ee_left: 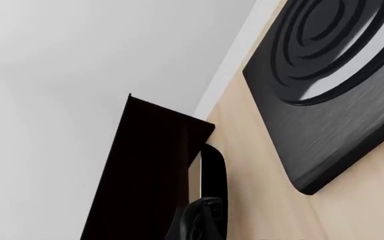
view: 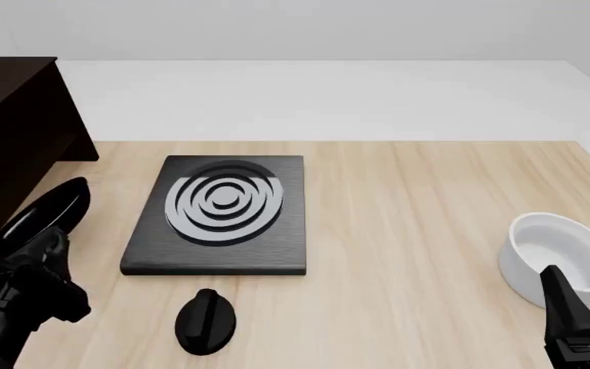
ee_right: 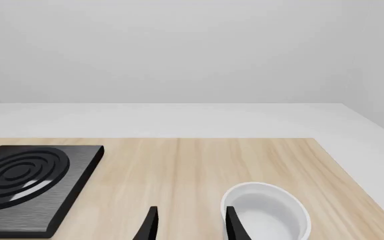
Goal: Put the frying pan under the cabinet shelf.
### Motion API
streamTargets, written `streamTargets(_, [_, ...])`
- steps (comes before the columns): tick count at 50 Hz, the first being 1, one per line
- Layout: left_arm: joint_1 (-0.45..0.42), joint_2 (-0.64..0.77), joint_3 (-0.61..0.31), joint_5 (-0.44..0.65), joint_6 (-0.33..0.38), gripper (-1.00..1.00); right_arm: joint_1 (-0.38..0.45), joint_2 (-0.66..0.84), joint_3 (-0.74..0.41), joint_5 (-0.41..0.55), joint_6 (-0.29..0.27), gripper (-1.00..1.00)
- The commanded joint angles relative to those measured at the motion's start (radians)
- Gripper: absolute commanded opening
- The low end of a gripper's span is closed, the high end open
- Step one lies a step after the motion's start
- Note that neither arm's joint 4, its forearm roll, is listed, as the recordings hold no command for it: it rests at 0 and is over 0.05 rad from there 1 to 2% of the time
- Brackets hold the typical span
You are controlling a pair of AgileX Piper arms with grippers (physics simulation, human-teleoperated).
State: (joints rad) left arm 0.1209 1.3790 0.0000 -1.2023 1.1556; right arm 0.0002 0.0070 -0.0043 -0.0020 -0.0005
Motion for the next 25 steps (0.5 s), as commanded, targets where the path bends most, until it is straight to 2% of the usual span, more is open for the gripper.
streamTargets(1, [0.012,-0.006,0.0,-0.017,0.001,-1.0,0.0,0.0,0.0,0.0,0.0,1.0])
streamTargets(11, [0.018,0.01,0.0,-0.017,-0.005,-1.0,0.0,0.0,0.0,0.0,0.0,1.0])
streamTargets(14, [0.02,0.018,0.0,-0.017,-0.033,-1.0,0.0,0.0,0.0,0.0,0.0,1.0])
streamTargets(18, [0.023,0.018,0.0,-0.017,-0.029,-1.0,0.0,0.0,0.0,0.0,0.0,1.0])
streamTargets(20, [0.021,0.019,0.0,-0.017,-0.054,-1.0,0.0,0.0,0.0,0.0,0.0,1.0])
streamTargets(25, [0.023,0.023,0.0,-0.017,-0.053,-1.0,0.0,0.0,0.0,0.0,0.0,1.0])
